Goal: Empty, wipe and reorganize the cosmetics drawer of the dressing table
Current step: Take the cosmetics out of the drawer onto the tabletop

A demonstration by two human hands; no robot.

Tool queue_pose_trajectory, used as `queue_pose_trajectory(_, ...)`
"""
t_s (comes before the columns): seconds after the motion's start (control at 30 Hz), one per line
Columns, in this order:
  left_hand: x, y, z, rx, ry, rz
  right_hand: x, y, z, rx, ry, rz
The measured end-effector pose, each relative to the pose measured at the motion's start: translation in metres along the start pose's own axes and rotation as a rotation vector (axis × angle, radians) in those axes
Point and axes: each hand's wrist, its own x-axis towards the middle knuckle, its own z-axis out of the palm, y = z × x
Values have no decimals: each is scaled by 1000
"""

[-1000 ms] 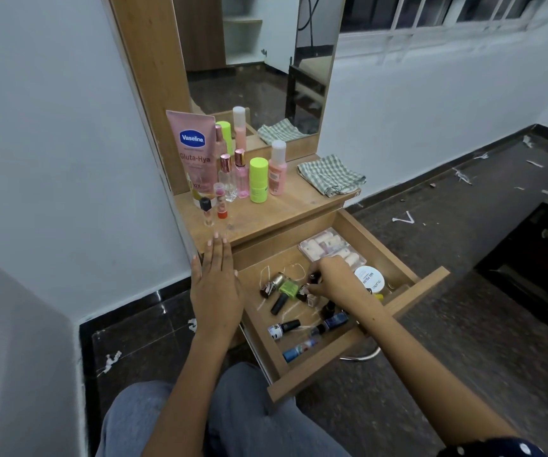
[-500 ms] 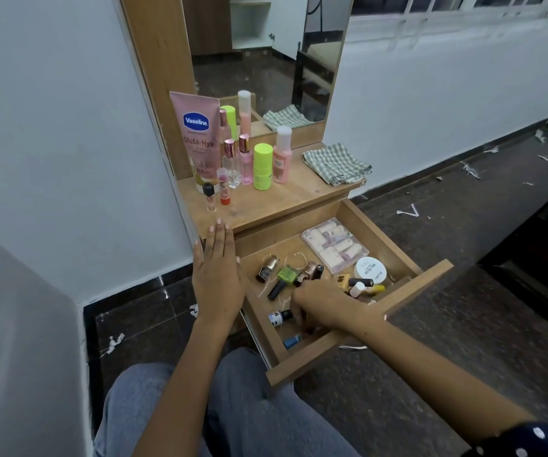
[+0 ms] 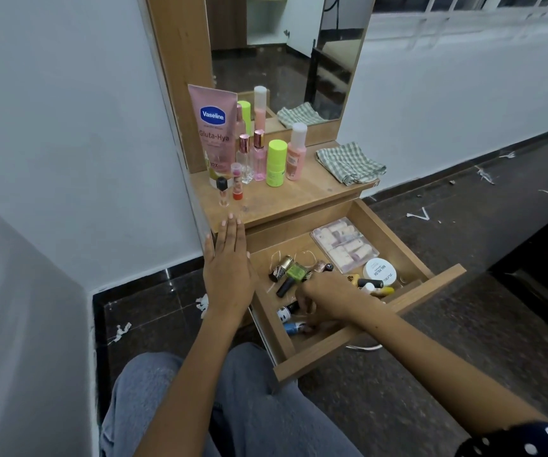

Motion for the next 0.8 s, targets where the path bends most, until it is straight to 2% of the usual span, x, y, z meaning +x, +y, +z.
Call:
queue_pose_trajectory(0.1,1,0,0,0,6,0,3,-9,5,-113,-6,-25)
queue_pose_trajectory(0.2,0,0,0,18,4,-3,1,-7,-3,-75,16,-21)
queue_pose_trajectory(0.27,1,-1,1,14,6,-4,-7,-2,-18,67,62,-16)
queue_pose_trajectory(0.33,2,-1,1,19,0,-2,-16,0,-37,336,132,-10)
queue_pose_trajectory(0.43,2,-1,2,25,-1,0,-17,1,-65,679,335,21)
queue_pose_trajectory(0.63,1,-2,0,52,2,9,48,-4,-109,870,760,160)
queue_pose_trajectory(0.8,2,-2,0,45,-6,11,109,-5,-123,750,910,216)
